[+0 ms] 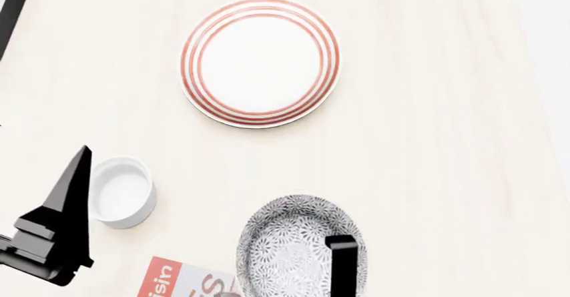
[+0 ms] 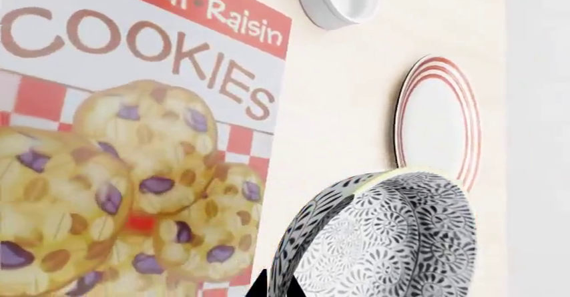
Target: Pick the akita bowl on the cookies box and place it on the plate.
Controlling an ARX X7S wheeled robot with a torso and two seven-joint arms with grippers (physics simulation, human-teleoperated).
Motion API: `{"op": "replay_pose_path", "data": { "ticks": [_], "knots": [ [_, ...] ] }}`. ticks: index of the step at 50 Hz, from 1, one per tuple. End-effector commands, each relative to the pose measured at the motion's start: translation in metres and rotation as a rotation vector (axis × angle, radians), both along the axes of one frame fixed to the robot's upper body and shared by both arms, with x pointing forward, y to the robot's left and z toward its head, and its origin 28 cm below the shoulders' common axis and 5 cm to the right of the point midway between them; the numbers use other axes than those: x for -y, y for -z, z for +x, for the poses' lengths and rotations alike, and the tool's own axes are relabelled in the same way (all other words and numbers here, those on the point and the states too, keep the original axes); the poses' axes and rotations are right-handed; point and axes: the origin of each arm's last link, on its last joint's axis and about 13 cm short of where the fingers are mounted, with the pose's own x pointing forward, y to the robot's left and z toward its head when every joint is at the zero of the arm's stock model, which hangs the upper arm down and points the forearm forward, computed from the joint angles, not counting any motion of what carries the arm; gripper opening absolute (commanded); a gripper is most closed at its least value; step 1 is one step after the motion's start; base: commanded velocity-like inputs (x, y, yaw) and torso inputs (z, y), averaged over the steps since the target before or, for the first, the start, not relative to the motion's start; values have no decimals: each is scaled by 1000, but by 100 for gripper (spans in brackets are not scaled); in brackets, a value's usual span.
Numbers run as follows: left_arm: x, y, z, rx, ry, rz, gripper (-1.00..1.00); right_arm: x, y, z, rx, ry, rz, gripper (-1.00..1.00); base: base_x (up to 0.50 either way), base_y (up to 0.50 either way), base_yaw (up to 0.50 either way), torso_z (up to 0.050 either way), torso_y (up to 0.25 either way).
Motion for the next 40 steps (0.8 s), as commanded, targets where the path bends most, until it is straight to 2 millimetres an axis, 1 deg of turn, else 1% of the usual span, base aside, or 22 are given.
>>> {"op": "replay_pose_path", "data": {
  "ticks": [1,4,5,12,22,26,27,30,33,40],
  "knots": [
    [0,1,-1,-14,10,7,100,7,-19,14,138,39,-24,-100,0,0,0,0,0],
    [0,1,-1,-18,12,9,100,8,-21,20,174,45,-21,-100,0,0,0,0,0],
    [0,1,1,-24,13,11,100,9,-24,24,217,42,-26,-100,0,0,0,0,0],
    [0,2,0,-26,13,11,100,10,-23,34,322,35,-28,-100,0,0,0,0,0],
    [1,2,0,-25,16,12,100,9,-30,45,375,44,-8,-100,0,0,0,0,0],
    [1,2,-1,-24,17,14,100,9,-33,52,392,45,-6,-100,0,0,0,0,0],
    [1,2,-1,-24,18,16,100,9,-35,58,404,44,-6,-100,0,0,0,0,0],
    [1,2,0,-25,21,16,100,8,-37,67,425,41,-7,-100,0,0,0,0,0],
    [1,3,0,-25,25,20,100,7,-39,80,444,37,-5,-100,0,0,0,0,0],
    [1,4,0,-30,27,24,100,3,-47,99,486,25,20,-100,0,0,0,0,0]
  ]
}}
